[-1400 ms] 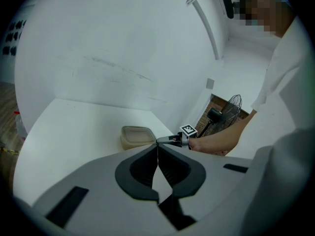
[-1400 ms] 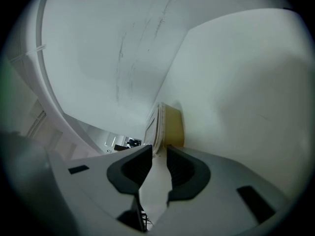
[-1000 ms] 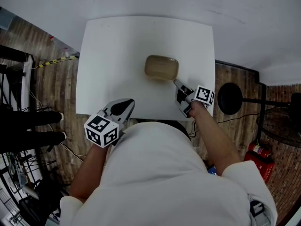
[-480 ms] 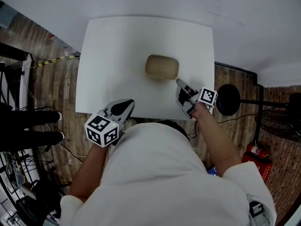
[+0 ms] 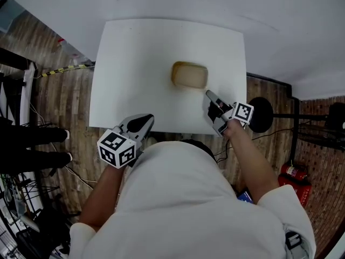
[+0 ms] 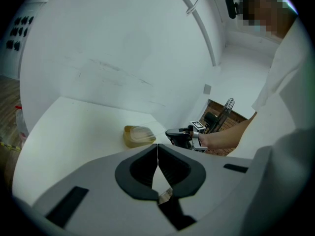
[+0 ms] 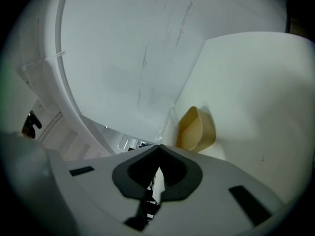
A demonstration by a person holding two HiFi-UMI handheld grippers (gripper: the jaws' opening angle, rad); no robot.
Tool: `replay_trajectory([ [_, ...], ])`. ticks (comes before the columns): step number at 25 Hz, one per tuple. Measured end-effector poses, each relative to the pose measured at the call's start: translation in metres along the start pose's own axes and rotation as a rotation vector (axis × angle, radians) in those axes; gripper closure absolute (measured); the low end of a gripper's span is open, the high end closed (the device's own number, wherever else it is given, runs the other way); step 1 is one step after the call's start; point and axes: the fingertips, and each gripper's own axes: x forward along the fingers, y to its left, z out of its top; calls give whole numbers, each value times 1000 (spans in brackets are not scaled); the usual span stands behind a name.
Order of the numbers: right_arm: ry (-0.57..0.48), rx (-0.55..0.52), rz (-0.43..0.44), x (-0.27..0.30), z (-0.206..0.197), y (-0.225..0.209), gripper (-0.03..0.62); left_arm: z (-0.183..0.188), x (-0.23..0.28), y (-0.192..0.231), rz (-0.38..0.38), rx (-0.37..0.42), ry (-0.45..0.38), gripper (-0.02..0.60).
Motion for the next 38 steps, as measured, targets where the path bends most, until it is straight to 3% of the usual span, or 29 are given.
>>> replay_trajectory([
  [15, -30, -39, 143, 5, -12, 70, 589, -4, -26, 17, -34, -31, -25, 563],
  [29, 49, -35, 274, 0, -125, 164, 589, -29, -95, 30, -49, -30, -68, 563],
  [38, 93, -39, 331, -24, -175, 201, 588, -32, -118, 35, 2, -45, -137, 563],
])
